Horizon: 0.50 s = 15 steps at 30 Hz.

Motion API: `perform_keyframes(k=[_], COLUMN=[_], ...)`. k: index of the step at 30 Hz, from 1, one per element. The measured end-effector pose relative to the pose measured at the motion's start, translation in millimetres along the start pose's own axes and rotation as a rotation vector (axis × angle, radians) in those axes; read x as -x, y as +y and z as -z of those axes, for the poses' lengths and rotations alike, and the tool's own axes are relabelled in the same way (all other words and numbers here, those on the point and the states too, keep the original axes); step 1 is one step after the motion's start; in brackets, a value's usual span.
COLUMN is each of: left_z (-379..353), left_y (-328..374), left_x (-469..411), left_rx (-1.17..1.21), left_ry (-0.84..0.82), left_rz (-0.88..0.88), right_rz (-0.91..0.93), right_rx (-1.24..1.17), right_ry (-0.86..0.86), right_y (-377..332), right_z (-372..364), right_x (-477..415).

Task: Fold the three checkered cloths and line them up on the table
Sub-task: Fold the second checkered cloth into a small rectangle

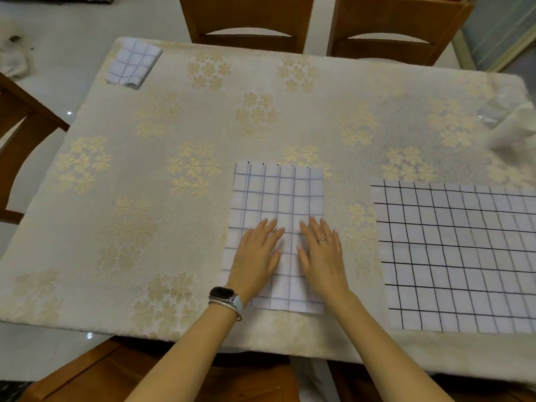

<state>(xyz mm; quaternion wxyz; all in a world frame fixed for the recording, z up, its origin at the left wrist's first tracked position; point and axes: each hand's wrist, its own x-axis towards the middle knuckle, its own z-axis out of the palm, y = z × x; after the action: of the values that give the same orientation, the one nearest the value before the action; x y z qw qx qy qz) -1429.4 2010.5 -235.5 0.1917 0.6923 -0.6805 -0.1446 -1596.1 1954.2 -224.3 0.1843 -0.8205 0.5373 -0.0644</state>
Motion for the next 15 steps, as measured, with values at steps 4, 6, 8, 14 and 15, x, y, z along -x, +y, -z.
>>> perform_keyframes(k=[4,6,8,14,15], left_z=[-17,-24,-25,-21,-20], left_y=[-9,-16,-19,-13,-9], left_x=[2,5,7,3,-1], left_rx=[-0.224,-0.269,-0.298,-0.242,-0.23], left_ry=[-0.177,-0.219,-0.243,-0.181,-0.16], left_rz=[-0.129,-0.124,-0.119,-0.091,-0.074], right_rz=[0.031,0.046,0.059,0.067,0.07], right_rx=[0.056,0.053,0.076,0.11,0.116], right_ry=[-0.046,-0.094,-0.122,-0.122,-0.12], right_y=[28,36,43,58,59], right_z=[0,0,-2,-6,-6], right_x=[3,6,9,12,12])
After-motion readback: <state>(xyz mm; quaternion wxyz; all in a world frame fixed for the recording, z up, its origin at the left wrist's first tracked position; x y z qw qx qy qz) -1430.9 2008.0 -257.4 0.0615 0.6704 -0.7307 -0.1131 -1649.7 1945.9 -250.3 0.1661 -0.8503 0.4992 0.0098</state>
